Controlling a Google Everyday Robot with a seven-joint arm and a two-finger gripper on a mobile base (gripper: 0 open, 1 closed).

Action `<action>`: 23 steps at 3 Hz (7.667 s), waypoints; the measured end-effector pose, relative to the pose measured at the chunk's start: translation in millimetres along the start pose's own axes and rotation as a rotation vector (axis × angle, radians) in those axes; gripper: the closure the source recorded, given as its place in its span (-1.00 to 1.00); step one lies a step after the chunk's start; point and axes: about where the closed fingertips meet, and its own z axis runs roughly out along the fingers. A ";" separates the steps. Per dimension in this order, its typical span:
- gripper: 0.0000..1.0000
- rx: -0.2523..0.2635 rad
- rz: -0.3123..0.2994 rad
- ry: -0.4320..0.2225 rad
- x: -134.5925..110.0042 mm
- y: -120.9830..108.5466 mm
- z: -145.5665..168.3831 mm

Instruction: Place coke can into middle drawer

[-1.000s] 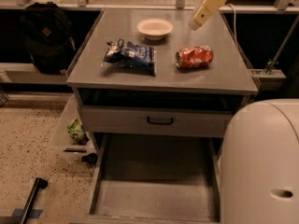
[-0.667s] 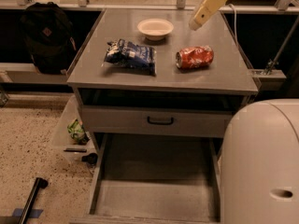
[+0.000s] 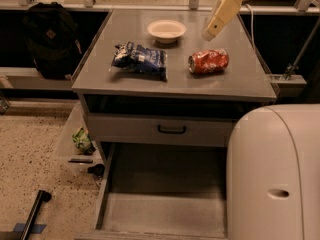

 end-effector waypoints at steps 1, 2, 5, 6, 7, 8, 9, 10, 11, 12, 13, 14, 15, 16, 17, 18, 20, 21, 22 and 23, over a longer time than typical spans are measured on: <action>-1.00 -0.040 0.057 0.065 31.5 -1.5 22.9; -1.00 -0.069 0.119 0.090 61.9 -4.2 45.8; -1.00 -0.107 0.310 0.052 162.1 -7.4 113.0; -1.00 -0.107 0.310 0.052 162.1 -7.4 113.0; -0.62 -0.107 0.310 0.052 162.1 -7.4 113.0; -0.15 -0.107 0.310 0.052 162.1 -7.4 113.1; 0.31 -0.106 0.310 0.052 162.1 -7.4 113.0; 0.78 -0.099 0.298 0.062 164.0 -7.6 111.9; 1.00 -0.096 0.290 0.069 165.1 -6.3 111.3; 1.00 -0.097 0.284 0.075 166.0 -3.6 110.2; 1.00 -0.096 0.284 0.075 164.9 -4.0 108.6; 1.00 -0.013 0.223 0.060 184.9 8.1 50.5; 1.00 0.114 0.097 0.025 183.2 46.7 -39.6; 1.00 0.185 0.007 -0.011 153.6 103.4 -96.7; 1.00 0.150 0.033 -0.017 162.4 135.7 -92.0; 1.00 0.149 0.034 -0.017 162.9 135.6 -91.3; 1.00 0.120 0.036 -0.024 182.9 197.1 -58.1; 1.00 0.110 0.037 -0.026 189.9 218.8 -46.8; 1.00 0.104 0.039 -0.031 195.2 232.2 -39.1; 1.00 0.055 0.042 -0.048 208.3 263.4 9.1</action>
Offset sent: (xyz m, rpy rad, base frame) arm 0.0269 -0.0506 -0.0651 -0.1039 0.2482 -0.0356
